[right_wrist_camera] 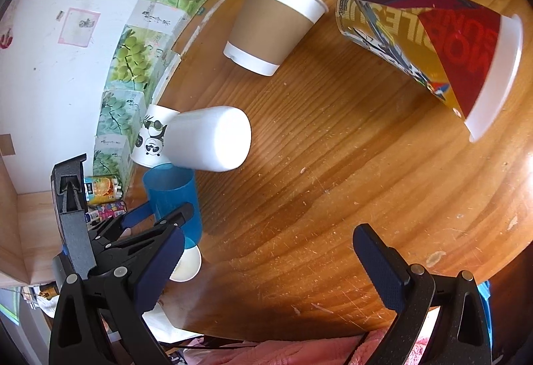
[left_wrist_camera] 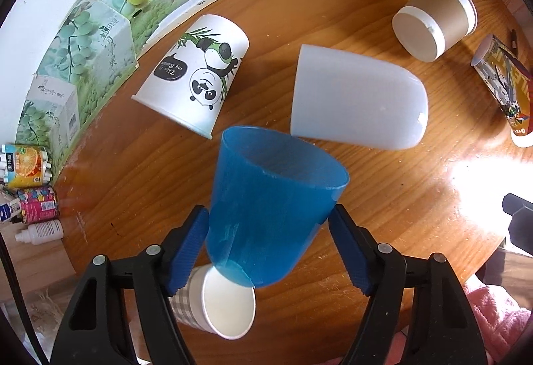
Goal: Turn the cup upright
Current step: 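Lift the blue cup with the left tool and rotate it upright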
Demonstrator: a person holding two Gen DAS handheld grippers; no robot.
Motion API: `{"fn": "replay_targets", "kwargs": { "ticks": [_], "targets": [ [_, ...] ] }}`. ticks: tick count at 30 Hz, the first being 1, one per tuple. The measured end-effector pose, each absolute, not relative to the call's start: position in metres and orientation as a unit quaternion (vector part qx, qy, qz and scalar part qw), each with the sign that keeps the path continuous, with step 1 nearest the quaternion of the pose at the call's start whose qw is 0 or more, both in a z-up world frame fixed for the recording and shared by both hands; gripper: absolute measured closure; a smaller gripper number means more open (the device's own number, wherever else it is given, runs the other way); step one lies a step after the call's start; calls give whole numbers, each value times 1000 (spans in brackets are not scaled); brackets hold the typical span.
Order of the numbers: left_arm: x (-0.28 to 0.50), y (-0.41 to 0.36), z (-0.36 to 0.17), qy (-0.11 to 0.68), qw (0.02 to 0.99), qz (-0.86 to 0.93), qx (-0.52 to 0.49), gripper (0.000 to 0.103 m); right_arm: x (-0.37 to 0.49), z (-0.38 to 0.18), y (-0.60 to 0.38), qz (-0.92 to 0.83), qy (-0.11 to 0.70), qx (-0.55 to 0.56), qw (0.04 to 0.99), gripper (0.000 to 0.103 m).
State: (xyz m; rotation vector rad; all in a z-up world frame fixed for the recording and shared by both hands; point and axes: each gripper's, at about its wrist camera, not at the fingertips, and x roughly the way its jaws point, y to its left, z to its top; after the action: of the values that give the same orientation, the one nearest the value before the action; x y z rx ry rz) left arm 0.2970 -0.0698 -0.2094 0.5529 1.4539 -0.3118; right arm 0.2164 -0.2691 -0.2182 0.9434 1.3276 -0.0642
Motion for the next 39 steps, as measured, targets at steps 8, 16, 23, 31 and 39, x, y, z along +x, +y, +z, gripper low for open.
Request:
{"fn": "replay_targets", "kwargs": {
  "ticks": [8, 16, 23, 31, 39],
  "targets": [
    [282, -71, -191, 647, 715, -138, 226, 29, 201, -207, -272, -26, 584, 409, 700, 1],
    [253, -78, -177, 647, 716, -159, 207, 31, 182, -195, -280, -25, 572, 404, 713, 1],
    [218, -91, -170, 655, 707, -200, 178, 31, 160, -189, -289, -28, 562, 409, 718, 2],
    [186, -100, -177, 687, 673, -256, 97, 31, 131, -181, -302, -46, 549, 416, 724, 1],
    [167, -99, -198, 720, 633, -286, 4, 31, 109, -184, -310, -67, 557, 416, 715, 1]
  ]
}}
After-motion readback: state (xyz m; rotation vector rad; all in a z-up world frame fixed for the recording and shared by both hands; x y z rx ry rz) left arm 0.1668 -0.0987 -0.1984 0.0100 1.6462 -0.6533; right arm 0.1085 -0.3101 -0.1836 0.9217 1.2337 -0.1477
